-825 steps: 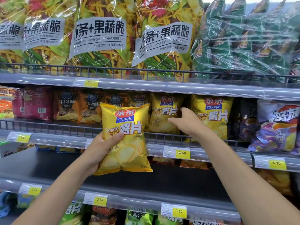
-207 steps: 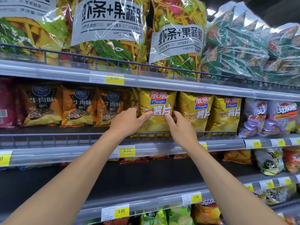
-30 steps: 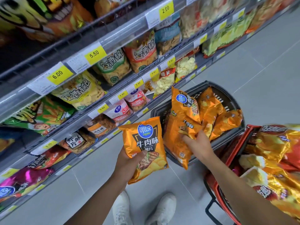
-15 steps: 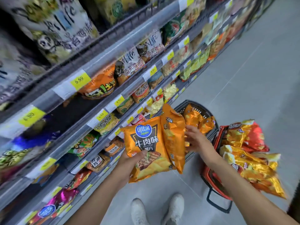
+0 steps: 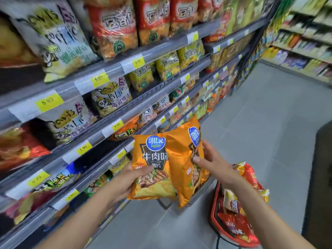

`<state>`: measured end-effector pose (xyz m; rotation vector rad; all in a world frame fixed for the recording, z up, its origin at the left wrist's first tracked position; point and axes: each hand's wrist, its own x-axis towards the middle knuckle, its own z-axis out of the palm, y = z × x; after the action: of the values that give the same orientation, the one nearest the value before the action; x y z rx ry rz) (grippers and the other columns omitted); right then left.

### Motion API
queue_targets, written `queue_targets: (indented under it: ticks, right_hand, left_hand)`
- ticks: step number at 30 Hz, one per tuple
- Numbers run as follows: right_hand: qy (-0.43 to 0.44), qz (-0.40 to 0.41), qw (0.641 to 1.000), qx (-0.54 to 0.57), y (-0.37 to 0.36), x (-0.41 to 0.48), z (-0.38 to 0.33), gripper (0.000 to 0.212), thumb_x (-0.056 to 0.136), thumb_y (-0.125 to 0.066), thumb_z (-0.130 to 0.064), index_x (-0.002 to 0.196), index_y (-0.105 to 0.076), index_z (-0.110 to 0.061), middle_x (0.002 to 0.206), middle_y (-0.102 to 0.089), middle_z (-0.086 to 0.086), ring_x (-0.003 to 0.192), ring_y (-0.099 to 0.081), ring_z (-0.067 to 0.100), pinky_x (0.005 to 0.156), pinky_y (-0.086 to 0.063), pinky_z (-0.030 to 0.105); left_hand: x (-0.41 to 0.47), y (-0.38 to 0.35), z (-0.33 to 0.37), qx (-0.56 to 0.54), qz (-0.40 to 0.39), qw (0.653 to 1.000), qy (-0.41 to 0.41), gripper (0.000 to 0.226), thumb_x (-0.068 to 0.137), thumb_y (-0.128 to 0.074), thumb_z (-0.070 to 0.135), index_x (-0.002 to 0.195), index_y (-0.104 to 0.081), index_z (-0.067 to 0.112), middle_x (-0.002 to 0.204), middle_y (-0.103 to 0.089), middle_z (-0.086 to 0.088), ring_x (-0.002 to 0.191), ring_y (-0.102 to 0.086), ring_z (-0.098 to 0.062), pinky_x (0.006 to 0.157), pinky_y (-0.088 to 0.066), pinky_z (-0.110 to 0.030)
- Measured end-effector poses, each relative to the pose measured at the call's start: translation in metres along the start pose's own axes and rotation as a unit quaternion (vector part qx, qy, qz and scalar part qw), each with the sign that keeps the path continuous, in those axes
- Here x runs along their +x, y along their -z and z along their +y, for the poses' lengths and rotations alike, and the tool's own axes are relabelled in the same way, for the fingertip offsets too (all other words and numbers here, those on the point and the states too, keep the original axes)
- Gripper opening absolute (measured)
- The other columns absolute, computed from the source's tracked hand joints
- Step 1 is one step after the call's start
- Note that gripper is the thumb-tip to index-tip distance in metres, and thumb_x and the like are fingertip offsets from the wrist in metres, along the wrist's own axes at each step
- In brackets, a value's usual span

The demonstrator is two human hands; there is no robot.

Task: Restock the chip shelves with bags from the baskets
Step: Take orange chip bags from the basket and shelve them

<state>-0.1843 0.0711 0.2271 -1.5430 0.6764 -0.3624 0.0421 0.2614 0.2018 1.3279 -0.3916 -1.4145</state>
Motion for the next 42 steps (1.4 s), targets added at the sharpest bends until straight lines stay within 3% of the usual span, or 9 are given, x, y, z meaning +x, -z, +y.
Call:
queue_targets:
  ticks: [3,5,8,10,12,17,23,34,42]
  right_hand:
    - [-0.03,-0.026,0.999,0.013,-0.005,-0.015,-0.029,0.098,0.061,-0.088,-0.061,0.142,-0.049,-0.02,0.126,-0.072,-0.005,0.115,-0.069,0.016,0.086,-0.056,0.023]
    - [-0.033,-0.043,0.998,0.026,-0.006,-0.023,-0.038,0.092,0.058,-0.089,-0.059,0.134,-0.054,-0.021,0.118,-0.076,-0.005,0.107,-0.073,0.016,0.081,-0.058,0.024]
    - [-0.034,-0.044,0.998,0.038,-0.007,-0.033,-0.045,0.103,0.051,-0.093,-0.063,0.135,-0.053,-0.018,0.12,-0.075,0.005,0.108,-0.073,0.027,0.085,-0.06,0.035]
    - [-0.027,-0.038,0.998,0.044,-0.008,-0.042,-0.048,0.106,0.051,-0.094,-0.063,0.137,-0.052,-0.015,0.12,-0.074,0.009,0.108,-0.072,0.031,0.09,-0.059,0.044]
    - [-0.023,-0.032,0.998,0.038,-0.008,-0.053,-0.054,0.09,0.064,-0.091,-0.056,0.136,-0.053,-0.018,0.118,-0.076,0.006,0.106,-0.074,0.03,0.093,-0.058,0.048]
    - [0.012,0.009,1.0,-0.013,-0.017,-0.076,-0.07,0.056,0.074,-0.082,-0.053,0.121,-0.061,-0.034,0.111,-0.077,-0.008,0.1,-0.075,0.017,0.095,-0.058,0.046]
    - [0.072,-0.007,0.995,-0.067,-0.053,-0.095,-0.109,0.049,0.083,-0.078,-0.05,0.124,-0.059,-0.03,0.114,-0.072,-0.009,0.105,-0.069,0.014,0.09,-0.055,0.039]
    - [0.149,-0.123,0.979,-0.066,-0.2,-0.136,-0.172,0.076,0.071,-0.08,-0.064,0.133,-0.053,-0.027,0.119,-0.069,-0.007,0.109,-0.066,0.019,0.099,-0.053,0.052]
    - [0.191,-0.204,0.96,-0.033,-0.353,-0.207,-0.203,0.058,0.086,-0.076,-0.043,0.133,-0.048,-0.023,0.119,-0.065,-0.006,0.107,-0.064,0.019,0.095,-0.052,0.046]
  left_hand:
    - [-0.023,-0.007,0.01,0.013,0.007,1.0,-0.019,0.117,0.035,-0.108,0.04,0.136,-0.058,0.008,0.121,-0.074,-0.021,0.11,-0.072,-0.043,0.102,-0.053,-0.062]
    - [-0.042,-0.017,0.014,0.013,0.022,0.999,-0.038,0.117,0.028,-0.109,0.042,0.13,-0.061,0.009,0.117,-0.076,-0.02,0.105,-0.074,-0.041,0.097,-0.057,-0.06]
    - [-0.07,-0.034,0.015,0.012,0.062,0.995,-0.071,0.114,0.019,-0.107,0.047,0.12,-0.064,0.014,0.109,-0.079,-0.016,0.092,-0.078,-0.033,0.076,-0.065,-0.044]
    - [-0.088,-0.043,0.011,0.023,0.099,0.99,-0.099,0.117,0.019,-0.106,0.052,0.122,-0.063,0.016,0.108,-0.079,-0.014,0.093,-0.078,-0.032,0.078,-0.063,-0.043]
    - [-0.107,-0.049,0.004,0.037,0.143,0.981,-0.123,0.116,0.02,-0.104,0.057,0.122,-0.062,0.019,0.106,-0.08,-0.012,0.094,-0.078,-0.034,0.086,-0.061,-0.05]
    - [-0.159,-0.057,-0.016,0.06,0.255,0.951,-0.166,0.102,0.042,-0.099,0.065,0.129,-0.062,0.025,0.11,-0.08,-0.002,0.1,-0.078,-0.027,0.098,-0.058,-0.057]
    - [-0.23,-0.059,-0.018,0.08,0.36,0.904,-0.214,0.046,0.082,-0.088,0.028,0.121,-0.064,0.026,0.106,-0.08,0.005,0.099,-0.077,-0.02,0.09,-0.061,-0.04]
    - [-0.414,-0.022,-0.036,0.059,0.518,0.815,-0.253,0.043,0.081,-0.088,0.036,0.114,-0.061,0.034,0.102,-0.079,0.008,0.091,-0.077,-0.013,0.079,-0.059,-0.033]
    - [-0.577,0.017,-0.079,0.047,0.595,0.759,-0.261,0.044,0.081,-0.087,0.034,0.116,-0.061,0.03,0.099,-0.079,0.007,0.084,-0.076,-0.006,0.073,-0.058,-0.024]
